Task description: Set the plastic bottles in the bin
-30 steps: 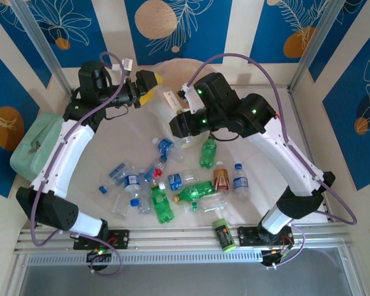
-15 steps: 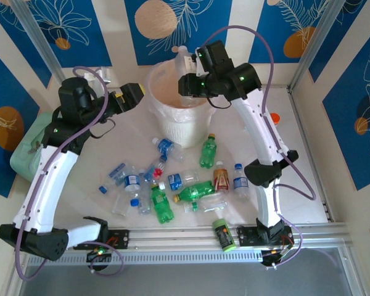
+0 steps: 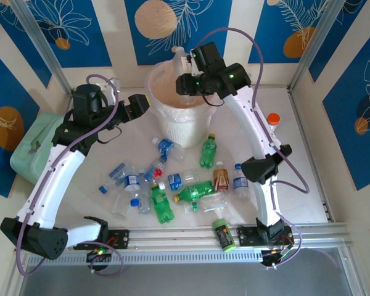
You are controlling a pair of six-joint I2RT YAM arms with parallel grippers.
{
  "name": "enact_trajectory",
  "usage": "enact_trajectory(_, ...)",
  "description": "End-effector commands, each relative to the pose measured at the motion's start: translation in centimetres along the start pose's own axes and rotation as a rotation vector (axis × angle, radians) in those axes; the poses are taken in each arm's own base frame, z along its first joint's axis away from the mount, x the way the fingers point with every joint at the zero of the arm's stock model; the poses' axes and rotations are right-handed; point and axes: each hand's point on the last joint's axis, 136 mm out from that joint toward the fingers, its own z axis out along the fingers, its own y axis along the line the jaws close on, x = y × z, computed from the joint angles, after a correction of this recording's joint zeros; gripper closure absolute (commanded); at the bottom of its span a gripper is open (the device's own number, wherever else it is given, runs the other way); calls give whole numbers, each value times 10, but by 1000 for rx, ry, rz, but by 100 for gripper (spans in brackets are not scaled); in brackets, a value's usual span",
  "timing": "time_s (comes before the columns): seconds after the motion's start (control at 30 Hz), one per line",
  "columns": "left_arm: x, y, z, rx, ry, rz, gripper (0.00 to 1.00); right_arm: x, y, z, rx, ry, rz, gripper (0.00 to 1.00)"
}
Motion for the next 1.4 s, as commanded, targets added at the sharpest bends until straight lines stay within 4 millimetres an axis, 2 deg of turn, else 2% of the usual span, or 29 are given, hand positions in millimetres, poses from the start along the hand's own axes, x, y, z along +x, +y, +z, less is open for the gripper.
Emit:
enact_trajectory(0.0, -1, 0, 3, 1, -9, -4, 8, -9, -6, 16, 14, -23, -24, 59)
enact_trajectory(0.07, -1, -1, 4, 2, -6, -7, 9, -9, -6, 21, 12, -20, -31, 53)
enact_trajectory(0.13, -1, 0, 5, -3, 0, -8, 9, -9, -8, 25, 18, -16, -34, 40)
enact_trajectory(0.2, 0, 1, 6, -5, 3, -10, 9, -9, -9, 26, 18, -14, -31, 33)
enact_trajectory(0.4, 3, 9, 10, -31, 12, -18, 11, -16, -5, 11, -3, -48, -29, 29)
enact_trajectory(0.57, 7, 19, 10, -75, 17, -14, 13, -25, 3, -18, -15, -104, -35, 28)
enact_trajectory(0.7, 11, 35, 2, -154, -3, -15, 14, -29, 12, -50, -14, -155, -48, 28)
enact_trajectory(0.87, 23, 65, -17, -298, -33, -8, 12, -19, 19, -92, -5, -196, -46, 28)
enact_trajectory(0.93, 33, 76, -23, -343, -16, -12, 10, -8, 21, -105, -12, -201, -40, 28)
enact_trajectory(1.07, 58, 91, -28, -394, 55, -33, 15, 21, 13, -130, -13, -196, 5, 28)
enact_trajectory(1.2, 84, 99, -23, -375, 119, -62, 17, 66, -17, -139, 41, -157, 93, 25)
enact_trajectory(1.37, 120, 110, -10, -392, 222, -45, 19, 140, -73, -125, 163, -11, 255, 23)
